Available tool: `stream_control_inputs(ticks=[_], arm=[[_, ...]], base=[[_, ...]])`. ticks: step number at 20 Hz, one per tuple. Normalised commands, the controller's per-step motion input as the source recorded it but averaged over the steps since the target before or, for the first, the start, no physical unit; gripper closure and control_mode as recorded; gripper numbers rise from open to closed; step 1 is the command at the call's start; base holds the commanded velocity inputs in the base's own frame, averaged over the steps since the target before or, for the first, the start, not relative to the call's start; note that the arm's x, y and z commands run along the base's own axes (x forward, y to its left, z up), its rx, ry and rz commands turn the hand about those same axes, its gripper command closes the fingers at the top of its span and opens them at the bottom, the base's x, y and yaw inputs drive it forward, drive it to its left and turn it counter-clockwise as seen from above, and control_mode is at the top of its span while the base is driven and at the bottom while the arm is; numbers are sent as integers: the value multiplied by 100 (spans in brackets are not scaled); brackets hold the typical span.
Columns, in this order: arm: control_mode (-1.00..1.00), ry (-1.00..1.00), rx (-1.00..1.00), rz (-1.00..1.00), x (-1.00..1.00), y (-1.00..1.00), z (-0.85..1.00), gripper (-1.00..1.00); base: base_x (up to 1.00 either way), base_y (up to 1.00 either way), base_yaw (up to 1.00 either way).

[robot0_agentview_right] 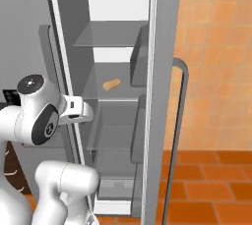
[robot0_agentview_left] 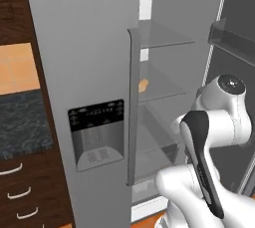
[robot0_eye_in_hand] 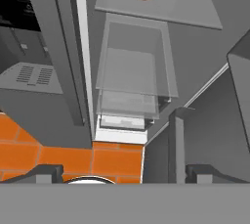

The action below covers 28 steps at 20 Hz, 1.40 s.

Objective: Place one squash and one chicken drumstick in each tupperware on the nearby counter, to pack two identical lunches.

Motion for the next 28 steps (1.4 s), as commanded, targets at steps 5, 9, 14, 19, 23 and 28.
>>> stream_control_inputs(ticks=[5, 9, 14, 19, 23, 28], arm=[[100, 0, 0, 0, 0, 0, 0, -100], [100, 0, 0, 0, 0, 0, 0, -100], [100, 0, 0, 0, 0, 0, 0, -100], [100, 0, 0, 0, 0, 0, 0, -100], [100, 0, 0, 0, 0, 0, 0, -100], [-100, 0, 0, 0, 26, -17, 0, -100]], base=[[40, 0, 12], [28, -14, 10], [30, -26, 12], [29, -35, 14], [28, -11, 9], [6, -1, 0]])
